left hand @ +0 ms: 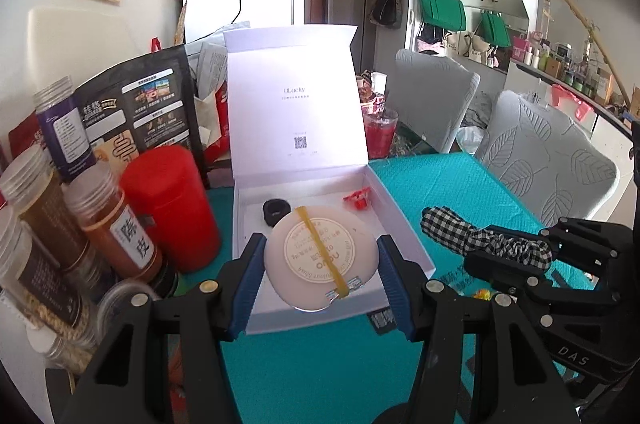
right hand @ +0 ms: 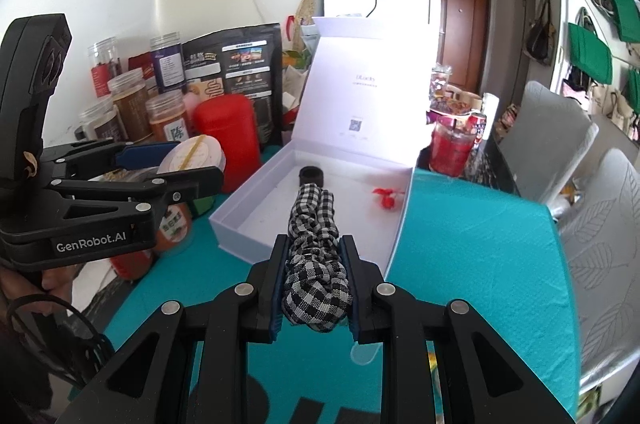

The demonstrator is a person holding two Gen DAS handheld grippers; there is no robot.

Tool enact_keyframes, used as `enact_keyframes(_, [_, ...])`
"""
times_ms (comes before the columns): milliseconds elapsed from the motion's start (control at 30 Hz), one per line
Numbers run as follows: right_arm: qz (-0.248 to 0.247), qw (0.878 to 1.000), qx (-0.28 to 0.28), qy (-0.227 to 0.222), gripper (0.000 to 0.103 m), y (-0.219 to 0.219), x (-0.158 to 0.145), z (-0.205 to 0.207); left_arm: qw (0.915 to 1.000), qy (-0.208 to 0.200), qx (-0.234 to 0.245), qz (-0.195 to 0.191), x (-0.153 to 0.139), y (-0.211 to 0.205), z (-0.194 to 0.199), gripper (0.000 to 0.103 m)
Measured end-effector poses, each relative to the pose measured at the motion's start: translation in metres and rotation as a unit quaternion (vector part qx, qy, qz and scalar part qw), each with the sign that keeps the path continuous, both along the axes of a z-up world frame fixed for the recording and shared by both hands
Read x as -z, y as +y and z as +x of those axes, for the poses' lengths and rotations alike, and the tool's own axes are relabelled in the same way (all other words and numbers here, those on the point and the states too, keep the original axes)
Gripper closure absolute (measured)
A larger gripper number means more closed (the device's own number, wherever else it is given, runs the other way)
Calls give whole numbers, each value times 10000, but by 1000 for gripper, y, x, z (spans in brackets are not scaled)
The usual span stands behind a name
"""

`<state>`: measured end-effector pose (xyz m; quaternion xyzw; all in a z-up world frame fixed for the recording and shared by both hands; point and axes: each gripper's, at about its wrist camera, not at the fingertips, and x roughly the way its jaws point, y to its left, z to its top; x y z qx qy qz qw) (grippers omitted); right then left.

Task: Organize rigid objects
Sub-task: 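Carry the scrunchie and cream compact over the white box with both tools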

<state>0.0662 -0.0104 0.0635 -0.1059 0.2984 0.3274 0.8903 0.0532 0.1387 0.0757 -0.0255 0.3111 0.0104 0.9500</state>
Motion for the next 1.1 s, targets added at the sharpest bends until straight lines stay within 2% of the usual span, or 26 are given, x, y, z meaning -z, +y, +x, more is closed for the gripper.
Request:
enact_keyframes(400, [-95,9998,59,-180,79,8,-7,40,9997,-133,182,22,-10,-4,51,47])
enact_keyframes(700, [-64,9997,182,-113,79,16,-2,82,9997,-108,73,-212,-5,6,94,48])
enact_keyframes(933, [-26,9996,288,-19,79,22,8,113,9999,-17,-134,-6,4,15,124,47])
enact_keyframes(1100, [-63,9995,314,81,79,29,16,132,9996,152,-234,86,20,24,137,47])
